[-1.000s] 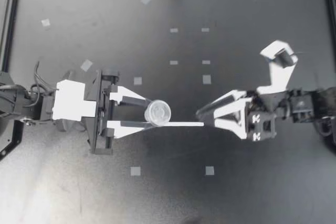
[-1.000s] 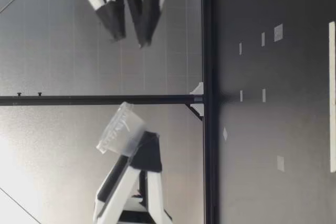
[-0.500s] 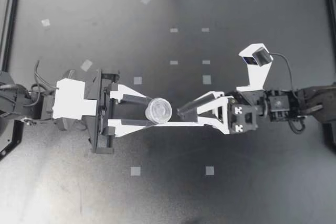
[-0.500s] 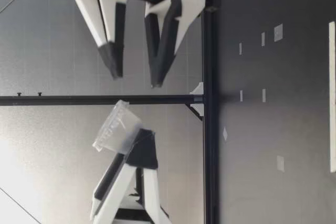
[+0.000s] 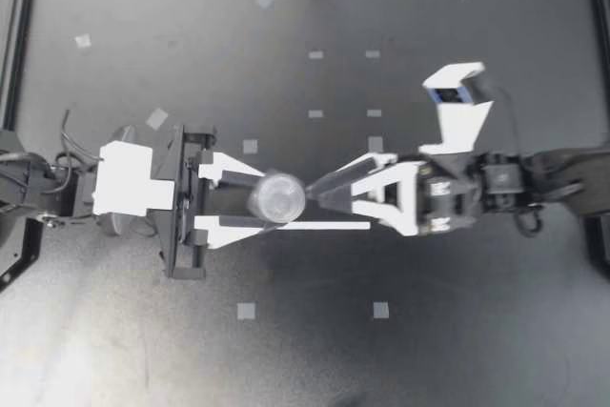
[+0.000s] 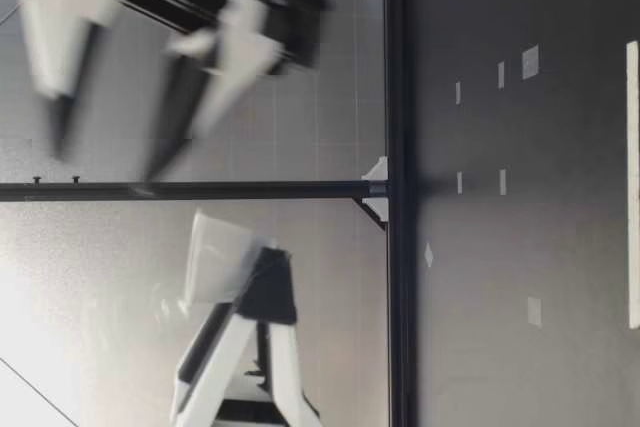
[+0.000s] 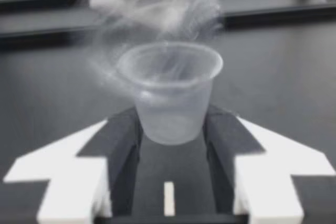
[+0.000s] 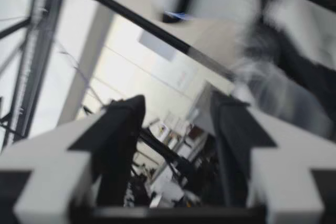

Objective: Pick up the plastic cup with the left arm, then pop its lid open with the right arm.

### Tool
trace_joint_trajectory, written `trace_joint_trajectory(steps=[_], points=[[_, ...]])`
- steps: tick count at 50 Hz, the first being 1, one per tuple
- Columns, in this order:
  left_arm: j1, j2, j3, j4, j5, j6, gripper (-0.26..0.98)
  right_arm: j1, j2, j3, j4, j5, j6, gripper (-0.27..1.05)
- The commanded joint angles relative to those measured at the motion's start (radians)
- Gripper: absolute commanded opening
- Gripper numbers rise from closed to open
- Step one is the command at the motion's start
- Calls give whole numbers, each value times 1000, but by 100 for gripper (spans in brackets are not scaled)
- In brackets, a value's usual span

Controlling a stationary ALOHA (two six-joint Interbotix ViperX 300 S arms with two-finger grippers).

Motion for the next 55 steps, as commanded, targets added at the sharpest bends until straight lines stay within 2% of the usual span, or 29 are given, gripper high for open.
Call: trace_joint_trajectory(steps=[1,8,18,33,37,55], points=[[0,-20,-8,0,-6,-3,13,-26,-72,5,-2,-11,-37,55],[0,-20,-9,-2,-9,-23,13,-74,-130,32,-18,6,-120,55],[0,-32,-25,-2,-44,-117,13,-120,-245,66,-115,92,-344,55],[0,-69,-18,0,-61,-161,13,-120,-428,132,-132,540,-673,55],[0,-61,-15,-2,-61,-166,13,-120,-451,149,-132,600,-729,55],[0,-44,-20,-2,-61,-166,13,-117,-451,169,-132,595,-769,55]])
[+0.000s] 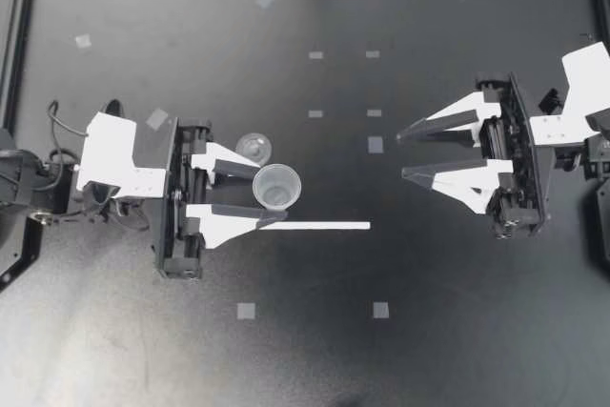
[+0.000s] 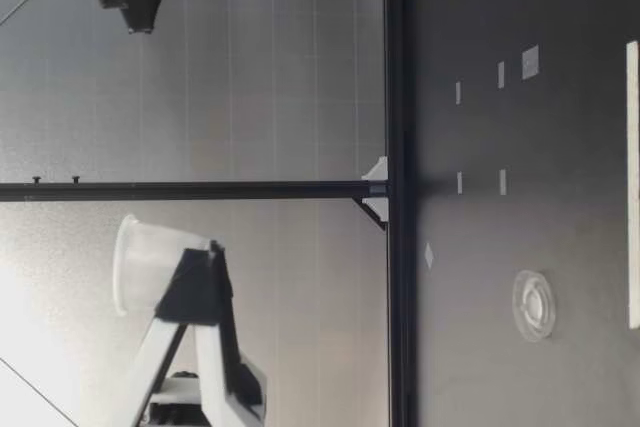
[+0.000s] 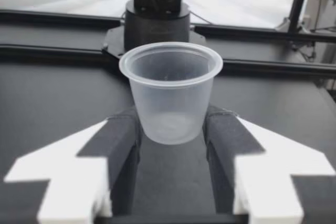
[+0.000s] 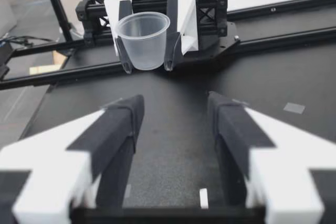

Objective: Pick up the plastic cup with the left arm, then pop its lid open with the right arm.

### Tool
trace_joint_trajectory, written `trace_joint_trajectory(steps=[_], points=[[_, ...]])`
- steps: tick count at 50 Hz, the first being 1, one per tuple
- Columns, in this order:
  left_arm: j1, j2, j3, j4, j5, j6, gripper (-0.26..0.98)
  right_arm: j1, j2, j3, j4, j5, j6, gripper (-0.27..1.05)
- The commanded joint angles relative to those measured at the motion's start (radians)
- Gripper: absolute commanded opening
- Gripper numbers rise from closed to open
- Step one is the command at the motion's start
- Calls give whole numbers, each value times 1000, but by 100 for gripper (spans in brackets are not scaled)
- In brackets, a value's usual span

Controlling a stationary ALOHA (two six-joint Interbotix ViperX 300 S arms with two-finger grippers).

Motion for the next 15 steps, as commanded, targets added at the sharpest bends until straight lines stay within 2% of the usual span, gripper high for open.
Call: trace_joint_trajectory(steps=[1,15], points=[[0,-9,-15,0,-6,2,13,-3,-2,-11,0,-5,-2,55],[0,-9,-14,0,-5,5,13,-3,-2,-11,0,-5,0,55]])
